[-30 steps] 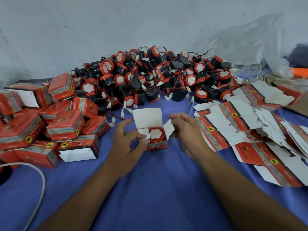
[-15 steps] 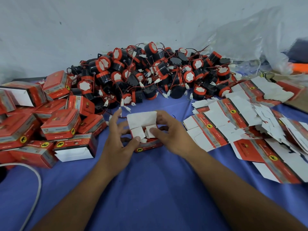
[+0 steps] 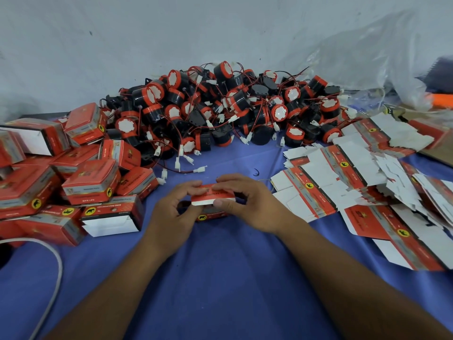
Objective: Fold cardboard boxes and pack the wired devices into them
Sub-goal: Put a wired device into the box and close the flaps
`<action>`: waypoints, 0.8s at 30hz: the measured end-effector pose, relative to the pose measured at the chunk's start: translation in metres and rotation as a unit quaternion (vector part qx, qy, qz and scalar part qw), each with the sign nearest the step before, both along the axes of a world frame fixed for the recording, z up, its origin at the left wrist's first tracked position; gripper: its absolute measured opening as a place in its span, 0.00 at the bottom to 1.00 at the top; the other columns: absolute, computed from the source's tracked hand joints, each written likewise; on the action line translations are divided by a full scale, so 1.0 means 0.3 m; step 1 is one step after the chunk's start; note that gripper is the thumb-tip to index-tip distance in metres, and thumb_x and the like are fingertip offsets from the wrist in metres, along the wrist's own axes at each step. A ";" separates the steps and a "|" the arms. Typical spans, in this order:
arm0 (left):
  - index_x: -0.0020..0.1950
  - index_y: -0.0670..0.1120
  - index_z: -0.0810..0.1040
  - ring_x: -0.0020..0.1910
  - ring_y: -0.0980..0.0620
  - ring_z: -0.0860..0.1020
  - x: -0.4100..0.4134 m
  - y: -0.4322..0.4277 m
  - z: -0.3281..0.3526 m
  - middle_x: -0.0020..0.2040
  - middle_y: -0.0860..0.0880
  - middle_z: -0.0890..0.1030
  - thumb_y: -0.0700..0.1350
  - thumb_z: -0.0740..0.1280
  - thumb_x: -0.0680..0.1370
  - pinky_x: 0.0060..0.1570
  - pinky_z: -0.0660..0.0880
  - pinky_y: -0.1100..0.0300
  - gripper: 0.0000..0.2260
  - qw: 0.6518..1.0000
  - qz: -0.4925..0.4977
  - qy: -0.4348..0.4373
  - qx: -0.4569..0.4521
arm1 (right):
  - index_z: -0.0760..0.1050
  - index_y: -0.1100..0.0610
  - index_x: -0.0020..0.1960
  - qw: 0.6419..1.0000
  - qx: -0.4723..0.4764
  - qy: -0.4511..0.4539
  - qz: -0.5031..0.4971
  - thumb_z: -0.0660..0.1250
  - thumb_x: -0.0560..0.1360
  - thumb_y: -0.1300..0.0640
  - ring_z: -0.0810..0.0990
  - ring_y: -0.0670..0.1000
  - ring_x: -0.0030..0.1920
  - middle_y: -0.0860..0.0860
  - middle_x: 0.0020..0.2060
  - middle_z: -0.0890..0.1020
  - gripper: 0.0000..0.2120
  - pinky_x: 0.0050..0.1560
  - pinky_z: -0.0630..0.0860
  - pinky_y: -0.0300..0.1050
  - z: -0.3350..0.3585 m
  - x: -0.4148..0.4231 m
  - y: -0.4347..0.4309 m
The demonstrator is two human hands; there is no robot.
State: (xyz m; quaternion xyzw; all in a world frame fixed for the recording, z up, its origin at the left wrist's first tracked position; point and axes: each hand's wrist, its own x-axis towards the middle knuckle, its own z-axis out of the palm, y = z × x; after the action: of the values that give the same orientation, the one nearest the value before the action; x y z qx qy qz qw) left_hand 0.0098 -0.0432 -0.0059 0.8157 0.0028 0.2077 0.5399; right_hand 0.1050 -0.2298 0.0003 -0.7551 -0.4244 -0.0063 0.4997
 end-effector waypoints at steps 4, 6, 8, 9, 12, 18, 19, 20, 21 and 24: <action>0.59 0.51 0.81 0.66 0.56 0.75 -0.007 0.012 0.010 0.66 0.56 0.77 0.40 0.66 0.74 0.61 0.76 0.48 0.15 0.999 -0.036 0.016 -0.031 | 0.79 0.52 0.62 1.000 0.015 0.019 0.012 0.72 0.77 0.48 0.79 0.46 0.59 0.41 0.55 0.79 0.16 0.57 0.79 0.43 -0.002 -0.002 0.004; 0.59 0.53 0.81 0.66 0.56 0.75 -0.010 0.012 0.012 0.66 0.57 0.77 0.43 0.66 0.73 0.59 0.77 0.49 0.16 0.998 -0.044 0.017 -0.032 | 0.79 0.52 0.63 0.999 0.012 0.042 0.007 0.73 0.76 0.50 0.79 0.47 0.59 0.43 0.56 0.79 0.17 0.57 0.80 0.46 -0.003 0.002 0.001; 0.59 0.54 0.80 0.65 0.56 0.75 -0.009 0.011 0.009 0.65 0.58 0.78 0.46 0.68 0.74 0.58 0.78 0.52 0.13 0.999 -0.041 0.009 -0.023 | 0.80 0.53 0.63 0.999 0.007 0.039 -0.002 0.73 0.76 0.51 0.80 0.47 0.58 0.45 0.56 0.80 0.16 0.58 0.80 0.46 -0.005 0.004 0.001; 0.59 0.54 0.80 0.65 0.56 0.76 -0.008 0.012 0.006 0.64 0.59 0.78 0.48 0.70 0.75 0.58 0.78 0.53 0.12 0.999 -0.038 0.003 -0.018 | 0.80 0.53 0.62 0.999 0.008 0.037 -0.006 0.73 0.77 0.52 0.80 0.47 0.58 0.46 0.55 0.80 0.15 0.57 0.79 0.46 -0.003 0.004 0.002; 0.58 0.54 0.81 0.64 0.58 0.76 -0.005 0.014 0.002 0.62 0.60 0.79 0.47 0.70 0.77 0.58 0.78 0.58 0.10 0.999 -0.033 -0.006 -0.009 | 0.82 0.54 0.60 0.999 0.015 0.025 -0.014 0.72 0.77 0.53 0.80 0.47 0.56 0.45 0.53 0.82 0.12 0.57 0.78 0.45 0.006 0.001 0.004; 0.59 0.48 0.82 0.63 0.56 0.77 -0.001 0.016 -0.002 0.62 0.54 0.81 0.37 0.66 0.80 0.55 0.77 0.65 0.11 0.999 -0.020 -0.025 0.019 | 0.83 0.56 0.60 0.999 0.009 0.025 -0.029 0.72 0.78 0.55 0.80 0.45 0.58 0.48 0.56 0.82 0.12 0.58 0.78 0.44 0.001 -0.002 0.004; 0.59 0.47 0.82 0.63 0.57 0.77 -0.002 0.014 0.000 0.62 0.54 0.81 0.36 0.65 0.80 0.55 0.76 0.67 0.11 0.999 -0.018 -0.030 0.024 | 0.83 0.57 0.60 0.999 0.007 0.024 -0.029 0.71 0.78 0.55 0.79 0.44 0.58 0.48 0.57 0.81 0.12 0.59 0.77 0.44 0.000 -0.003 0.003; 0.59 0.46 0.82 0.63 0.58 0.77 -0.003 0.012 0.003 0.62 0.53 0.81 0.36 0.65 0.81 0.55 0.75 0.69 0.11 0.999 -0.015 -0.036 0.028 | 0.83 0.56 0.61 0.999 0.006 0.024 -0.029 0.71 0.78 0.55 0.79 0.43 0.59 0.47 0.57 0.81 0.12 0.59 0.77 0.43 0.001 -0.003 0.002; 0.59 0.45 0.82 0.63 0.59 0.76 -0.004 0.010 0.005 0.62 0.53 0.80 0.36 0.65 0.80 0.56 0.74 0.69 0.11 0.999 -0.013 -0.040 0.031 | 0.83 0.56 0.61 0.999 0.007 0.025 -0.027 0.71 0.79 0.55 0.79 0.43 0.59 0.46 0.57 0.81 0.13 0.59 0.77 0.42 0.001 -0.004 0.002; 0.61 0.43 0.82 0.64 0.61 0.76 -0.007 0.005 0.008 0.62 0.52 0.80 0.36 0.65 0.80 0.61 0.74 0.66 0.11 0.998 -0.005 -0.047 0.041 | 0.82 0.57 0.62 0.999 0.006 0.039 -0.020 0.70 0.79 0.55 0.78 0.41 0.60 0.42 0.58 0.80 0.13 0.61 0.76 0.39 0.003 -0.006 -0.001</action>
State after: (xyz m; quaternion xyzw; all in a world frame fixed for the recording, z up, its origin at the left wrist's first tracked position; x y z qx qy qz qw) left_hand 0.0076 -0.0417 -0.0035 0.8266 -0.0351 0.2427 0.5065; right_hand 0.1031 -0.2301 0.0013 -0.7602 -0.3891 0.0103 0.5201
